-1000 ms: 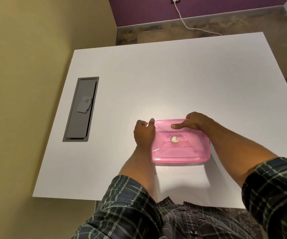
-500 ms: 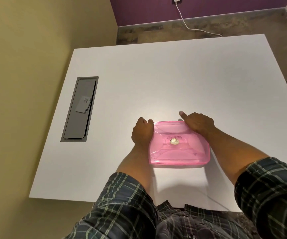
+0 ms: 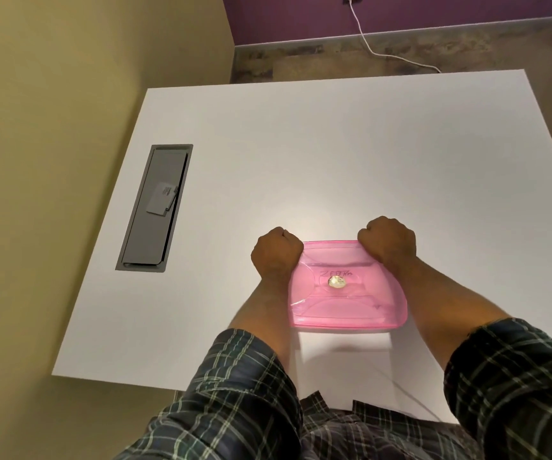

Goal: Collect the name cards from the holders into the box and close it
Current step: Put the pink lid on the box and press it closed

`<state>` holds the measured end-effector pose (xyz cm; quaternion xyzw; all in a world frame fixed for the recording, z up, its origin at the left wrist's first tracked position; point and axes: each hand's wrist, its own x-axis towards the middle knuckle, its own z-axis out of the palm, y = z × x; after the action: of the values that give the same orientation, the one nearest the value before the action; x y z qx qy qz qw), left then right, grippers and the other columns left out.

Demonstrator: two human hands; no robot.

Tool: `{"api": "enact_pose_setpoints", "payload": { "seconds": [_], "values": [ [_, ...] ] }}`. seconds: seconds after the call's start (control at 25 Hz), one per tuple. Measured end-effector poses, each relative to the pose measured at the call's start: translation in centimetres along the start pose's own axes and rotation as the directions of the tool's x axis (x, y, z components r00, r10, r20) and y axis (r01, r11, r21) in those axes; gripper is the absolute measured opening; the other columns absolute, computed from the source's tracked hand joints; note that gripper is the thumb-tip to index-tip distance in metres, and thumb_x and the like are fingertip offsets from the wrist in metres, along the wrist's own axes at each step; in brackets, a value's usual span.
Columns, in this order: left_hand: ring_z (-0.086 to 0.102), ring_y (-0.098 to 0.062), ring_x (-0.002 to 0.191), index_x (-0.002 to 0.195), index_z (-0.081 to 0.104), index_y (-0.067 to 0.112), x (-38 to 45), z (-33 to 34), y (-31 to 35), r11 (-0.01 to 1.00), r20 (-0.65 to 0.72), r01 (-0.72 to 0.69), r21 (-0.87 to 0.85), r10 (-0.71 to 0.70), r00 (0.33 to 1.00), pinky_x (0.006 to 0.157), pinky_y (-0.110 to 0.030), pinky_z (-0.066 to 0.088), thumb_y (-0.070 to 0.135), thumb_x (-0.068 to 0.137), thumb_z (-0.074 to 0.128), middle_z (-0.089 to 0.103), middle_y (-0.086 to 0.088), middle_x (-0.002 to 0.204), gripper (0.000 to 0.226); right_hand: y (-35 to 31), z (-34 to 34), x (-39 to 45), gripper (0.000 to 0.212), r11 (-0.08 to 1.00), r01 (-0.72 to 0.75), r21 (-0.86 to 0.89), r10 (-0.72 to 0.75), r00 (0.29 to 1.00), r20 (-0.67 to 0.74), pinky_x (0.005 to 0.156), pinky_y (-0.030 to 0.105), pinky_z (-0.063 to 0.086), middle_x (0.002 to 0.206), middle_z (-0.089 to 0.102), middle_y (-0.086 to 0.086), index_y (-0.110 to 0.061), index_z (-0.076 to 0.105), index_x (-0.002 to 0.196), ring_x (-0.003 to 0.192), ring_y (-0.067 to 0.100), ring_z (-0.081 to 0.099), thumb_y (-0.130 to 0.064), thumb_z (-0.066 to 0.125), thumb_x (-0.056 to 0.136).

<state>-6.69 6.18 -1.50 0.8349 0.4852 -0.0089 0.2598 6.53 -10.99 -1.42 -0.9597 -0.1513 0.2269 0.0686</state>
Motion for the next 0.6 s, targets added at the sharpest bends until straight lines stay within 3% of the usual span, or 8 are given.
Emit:
{"api": "enact_pose_setpoints", "payload": {
  "seconds": [0.08,0.16,0.28,0.4,0.6],
  "values": [
    [0.057,-0.031,0.071,0.077,0.061,0.009,0.1,-0.2,0.1,1.000,0.009,-0.013,-0.020,0.013,1.000,0.061,-0.029,0.037,0.028,0.094,0.042,0.056,0.000,0.067,0.032,0.3,0.2,0.1,0.024,0.994,-0.046,0.099,0.051,0.998,-0.043,0.064,0.030,0.038,0.080,0.069,0.007,-0.012,0.065,0.071,0.074,0.033,0.059,-0.027,0.049,0.078],
    [0.060,-0.032,0.077,0.082,0.062,0.010,0.0,-0.4,0.1,0.999,0.024,-0.036,-0.024,0.036,0.999,0.066,-0.031,0.042,0.044,0.100,0.037,0.064,-0.004,0.077,0.046,0.6,0.1,-0.2,0.033,0.971,-0.075,0.229,0.116,0.978,-0.174,0.070,0.033,0.046,0.079,0.069,0.007,-0.011,0.064,0.072,0.077,0.036,0.061,-0.035,0.044,0.082],
    [0.062,-0.030,0.079,0.089,0.054,0.013,-1.2,-0.9,-1.4,0.993,0.054,-0.118,-0.032,0.119,0.991,0.069,-0.034,0.045,0.063,0.098,0.031,0.065,-0.002,0.083,0.056,2.2,0.6,-2.4,0.039,0.937,-0.014,0.350,0.131,0.940,-0.315,0.076,0.037,0.045,0.082,0.067,0.003,-0.016,0.056,0.075,0.082,0.034,0.062,-0.048,0.044,0.093],
    [0.063,-0.033,0.080,0.095,0.049,0.015,-2.9,-1.3,-3.3,0.978,0.067,-0.204,0.047,0.201,0.977,0.067,-0.034,0.041,0.064,0.097,0.031,0.067,-0.005,0.085,0.052,4.2,1.7,-5.4,0.041,0.940,-0.001,0.340,0.109,0.949,-0.297,0.078,0.038,0.045,0.090,0.069,0.002,-0.023,0.057,0.092,0.087,0.033,0.064,-0.059,0.038,0.097],
    [0.066,-0.037,0.082,0.106,0.051,0.014,-6.1,-1.2,-4.6,0.968,0.064,-0.201,0.151,0.193,0.979,0.066,-0.036,0.041,0.060,0.100,0.027,0.068,-0.012,0.087,0.052,5.4,3.3,-9.9,0.051,0.965,-0.013,0.262,0.073,0.973,-0.221,0.071,0.039,0.044,0.087,0.067,0.012,-0.017,0.049,0.093,0.081,0.037,0.064,-0.064,0.029,0.098]
  ]
}}
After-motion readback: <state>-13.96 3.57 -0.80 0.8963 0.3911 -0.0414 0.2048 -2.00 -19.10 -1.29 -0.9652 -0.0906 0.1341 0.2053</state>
